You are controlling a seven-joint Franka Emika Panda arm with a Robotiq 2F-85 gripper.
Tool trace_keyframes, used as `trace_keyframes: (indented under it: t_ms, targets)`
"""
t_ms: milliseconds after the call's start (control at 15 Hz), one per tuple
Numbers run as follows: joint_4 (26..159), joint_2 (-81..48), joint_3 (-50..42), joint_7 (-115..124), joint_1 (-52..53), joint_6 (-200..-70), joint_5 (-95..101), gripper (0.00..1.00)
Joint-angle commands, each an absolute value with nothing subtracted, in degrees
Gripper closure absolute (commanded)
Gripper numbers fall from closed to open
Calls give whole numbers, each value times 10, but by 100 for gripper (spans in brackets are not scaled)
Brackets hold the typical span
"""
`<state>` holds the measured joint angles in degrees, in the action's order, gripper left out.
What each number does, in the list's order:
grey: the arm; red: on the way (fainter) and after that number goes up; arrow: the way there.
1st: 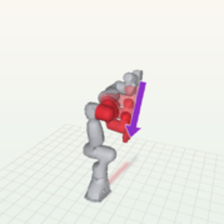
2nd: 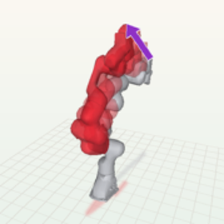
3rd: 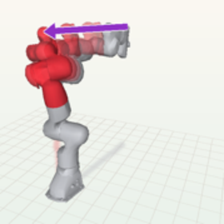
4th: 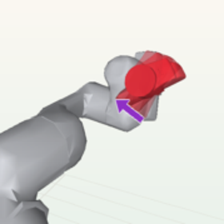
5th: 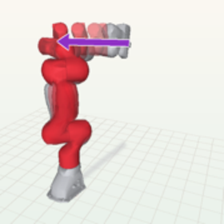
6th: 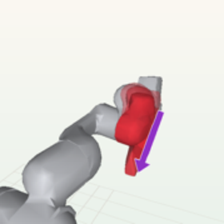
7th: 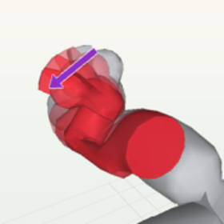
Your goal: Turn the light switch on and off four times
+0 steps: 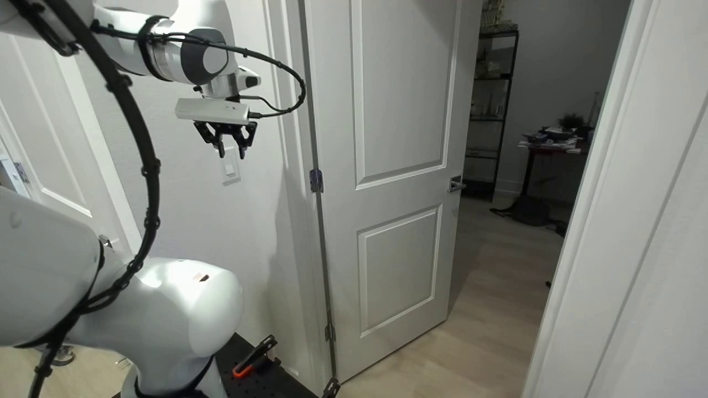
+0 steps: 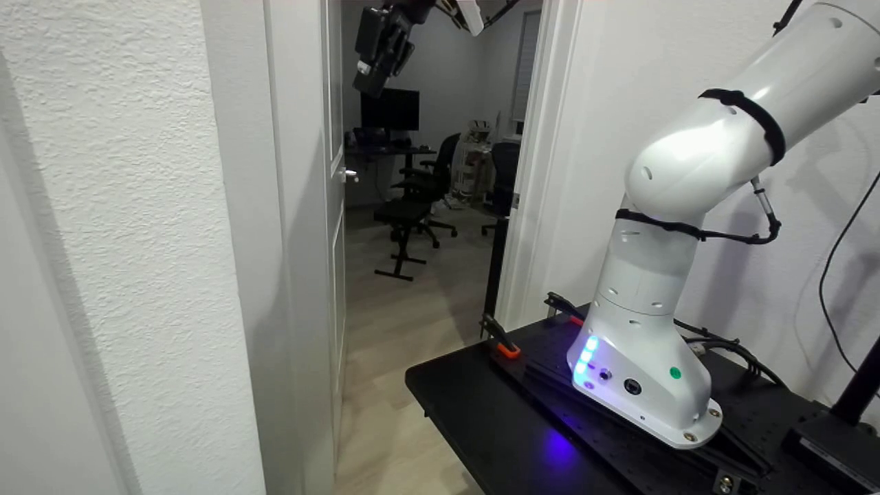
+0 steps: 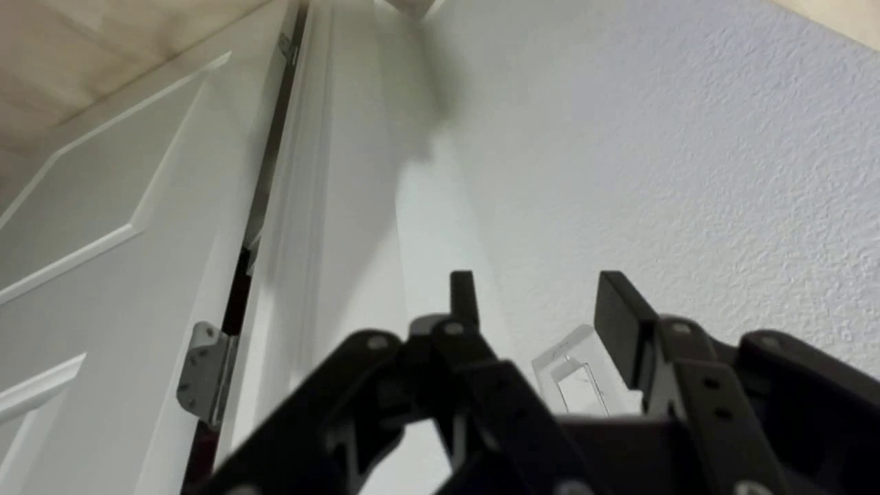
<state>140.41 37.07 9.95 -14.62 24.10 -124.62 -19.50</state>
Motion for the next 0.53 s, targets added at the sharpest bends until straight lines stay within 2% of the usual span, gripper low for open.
trace_keyframes:
  t_ms: [0, 133, 200, 467]
  targets:
    - [1424, 378, 112, -148, 259, -1306, -211, 82]
    - [1427, 376, 119, -142, 268, -1329, -210, 97]
    - [1429, 375, 121, -140, 273, -1338, -210, 100]
    - [1438, 373, 123, -138, 292, -1367, -215, 100]
